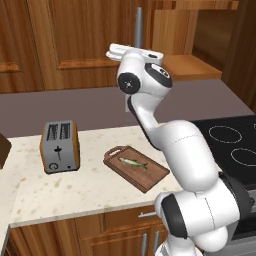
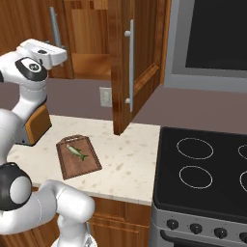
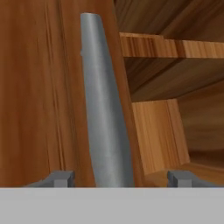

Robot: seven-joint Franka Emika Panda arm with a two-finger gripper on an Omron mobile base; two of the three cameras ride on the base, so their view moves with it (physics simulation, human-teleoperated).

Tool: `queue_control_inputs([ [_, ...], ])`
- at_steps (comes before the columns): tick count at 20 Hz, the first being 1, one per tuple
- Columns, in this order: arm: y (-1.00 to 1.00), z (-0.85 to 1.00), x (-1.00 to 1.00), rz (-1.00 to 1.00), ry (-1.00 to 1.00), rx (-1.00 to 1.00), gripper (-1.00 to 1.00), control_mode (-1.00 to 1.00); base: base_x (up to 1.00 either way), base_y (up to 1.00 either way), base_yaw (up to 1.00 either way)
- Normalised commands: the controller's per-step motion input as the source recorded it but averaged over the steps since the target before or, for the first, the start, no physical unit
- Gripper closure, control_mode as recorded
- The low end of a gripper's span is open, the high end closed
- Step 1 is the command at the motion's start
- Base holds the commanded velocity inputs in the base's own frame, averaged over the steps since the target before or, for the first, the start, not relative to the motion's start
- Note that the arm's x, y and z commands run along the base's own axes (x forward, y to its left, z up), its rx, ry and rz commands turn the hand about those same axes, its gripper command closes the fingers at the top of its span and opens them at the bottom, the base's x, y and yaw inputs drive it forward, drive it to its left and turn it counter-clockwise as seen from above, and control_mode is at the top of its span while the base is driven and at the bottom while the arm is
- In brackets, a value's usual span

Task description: Open the cabinet, retrieve the rolling pin, and place it next to the meat on the cutting board to prepare for tenderizing.

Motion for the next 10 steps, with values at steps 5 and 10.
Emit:
queue_control_inputs([
  [5, 0.03, -0.03, 0.28, 0.01, 0.0, 0.0, -1.0, -1.0, 0.0, 0.0, 0.0],
  [10, 0.0, 0.0, 0.22, 0.05, -0.02, 0.0, -1.0, -1.0, 0.0, 0.0, 0.0],
])
